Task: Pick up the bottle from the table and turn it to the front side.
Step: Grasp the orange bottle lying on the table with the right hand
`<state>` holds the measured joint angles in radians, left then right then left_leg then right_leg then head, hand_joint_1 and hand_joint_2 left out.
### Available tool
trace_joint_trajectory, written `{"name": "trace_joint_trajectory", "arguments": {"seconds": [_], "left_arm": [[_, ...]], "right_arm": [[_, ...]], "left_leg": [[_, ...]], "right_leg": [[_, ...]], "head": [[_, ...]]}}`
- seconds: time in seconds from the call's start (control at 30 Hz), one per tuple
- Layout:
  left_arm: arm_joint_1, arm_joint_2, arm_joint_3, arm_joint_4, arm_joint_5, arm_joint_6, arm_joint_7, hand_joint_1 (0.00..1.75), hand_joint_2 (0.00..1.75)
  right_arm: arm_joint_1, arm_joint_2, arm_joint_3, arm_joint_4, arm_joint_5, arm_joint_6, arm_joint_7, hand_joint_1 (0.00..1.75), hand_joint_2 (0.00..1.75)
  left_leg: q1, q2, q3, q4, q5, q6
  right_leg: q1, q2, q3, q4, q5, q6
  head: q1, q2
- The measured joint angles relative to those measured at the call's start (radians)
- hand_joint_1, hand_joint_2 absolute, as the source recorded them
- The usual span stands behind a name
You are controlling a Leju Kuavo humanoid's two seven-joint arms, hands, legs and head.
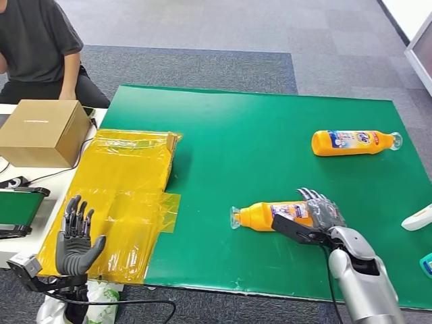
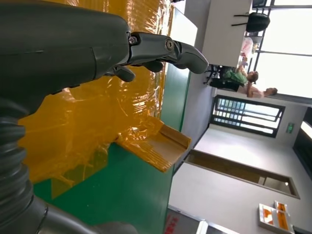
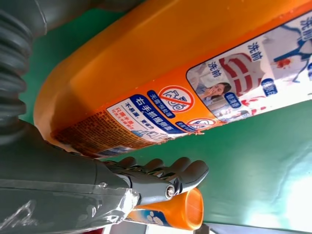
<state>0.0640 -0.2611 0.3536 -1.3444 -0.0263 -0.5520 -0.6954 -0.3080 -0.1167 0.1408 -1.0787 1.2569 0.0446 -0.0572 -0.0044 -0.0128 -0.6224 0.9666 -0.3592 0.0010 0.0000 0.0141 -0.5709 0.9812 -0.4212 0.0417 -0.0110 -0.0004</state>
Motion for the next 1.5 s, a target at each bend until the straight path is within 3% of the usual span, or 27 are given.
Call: {"name": "trace_joint_trajectory", "arguments": {"seconds": [0.4, 0.53, 0.67, 0.83, 0.97, 1.17, 1.3, 1.5], "left_arm": [[0.001, 0.003, -0.001, 0.005, 0.006, 0.006, 0.000, 0.00, 1.75], [0.003, 0.005, 0.000, 0.006, 0.005, 0.007, 0.000, 0.00, 1.75], [0.003, 0.007, 0.000, 0.008, 0.005, 0.006, 0.000, 0.00, 1.75], [0.005, 0.009, 0.002, 0.009, 0.001, 0.010, 0.000, 0.00, 1.75], [0.010, 0.008, 0.001, 0.009, -0.011, 0.008, 0.000, 0.00, 1.75], [0.016, -0.009, -0.009, -0.022, -0.025, -0.002, 0.005, 0.00, 1.75], [0.018, -0.018, -0.039, -0.063, -0.012, -0.023, 0.053, 0.00, 1.75], [0.000, 0.007, -0.178, -0.071, 0.058, -0.108, 0.101, 0.00, 1.75]], "right_arm": [[-0.010, -0.003, 0.037, 0.018, 0.041, -0.012, 0.013, 0.04, 1.75], [-0.019, -0.007, 0.052, 0.016, 0.048, 0.016, 0.022, 1.75, 1.75], [-0.047, -0.019, 0.073, 0.043, 0.032, 0.041, 0.001, 1.75, 1.75], [-0.043, -0.023, 0.093, 0.045, 0.006, -0.019, -0.018, 1.75, 1.75], [0.015, -0.011, 0.106, -0.054, -0.026, -0.063, -0.021, 1.75, 1.75], [0.099, 0.076, 0.126, -0.301, -0.058, -0.136, -0.034, 1.75, 1.75], [0.126, 0.155, 0.136, -0.422, -0.157, -0.151, -0.080, 1.75, 1.75], [0.127, 0.260, 0.169, -0.435, -0.305, -0.157, -0.166, 1.75, 1.75]], "left_leg": [[0.000, 0.000, 0.000, 0.000, 0.000, 0.000], [0.000, 0.000, 0.000, 0.000, 0.000, 0.000], [0.000, 0.000, 0.000, 0.000, 0.000, 0.000], [0.000, 0.000, 0.000, 0.000, 0.000, 0.000], [0.000, 0.000, -0.001, 0.000, 0.000, -0.001], [0.001, 0.000, -0.002, 0.000, 0.000, -0.001], [0.001, 0.000, -0.002, 0.000, 0.000, -0.001], [0.001, 0.000, -0.002, 0.000, 0.000, -0.002]], "right_leg": [[0.000, 0.000, 0.000, 0.000, 0.000, 0.000], [0.000, 0.000, 0.000, 0.000, 0.000, 0.000], [0.000, 0.000, 0.000, 0.000, 0.000, 0.000], [0.000, 0.000, 0.000, 0.000, 0.000, 0.000], [0.000, 0.000, 0.000, 0.000, 0.000, 0.000], [0.000, 0.000, -0.002, 0.000, -0.001, -0.002], [0.001, 0.000, -0.002, 0.000, -0.002, -0.003], [0.001, 0.000, -0.002, 0.000, -0.002, -0.003]], "head": [[0.000, 0.000], [0.000, 0.000], [0.000, 0.000], [0.000, 0.000], [0.000, 0.000], [0.000, 0.000], [0.000, 0.000], [0.000, 0.000]]}}
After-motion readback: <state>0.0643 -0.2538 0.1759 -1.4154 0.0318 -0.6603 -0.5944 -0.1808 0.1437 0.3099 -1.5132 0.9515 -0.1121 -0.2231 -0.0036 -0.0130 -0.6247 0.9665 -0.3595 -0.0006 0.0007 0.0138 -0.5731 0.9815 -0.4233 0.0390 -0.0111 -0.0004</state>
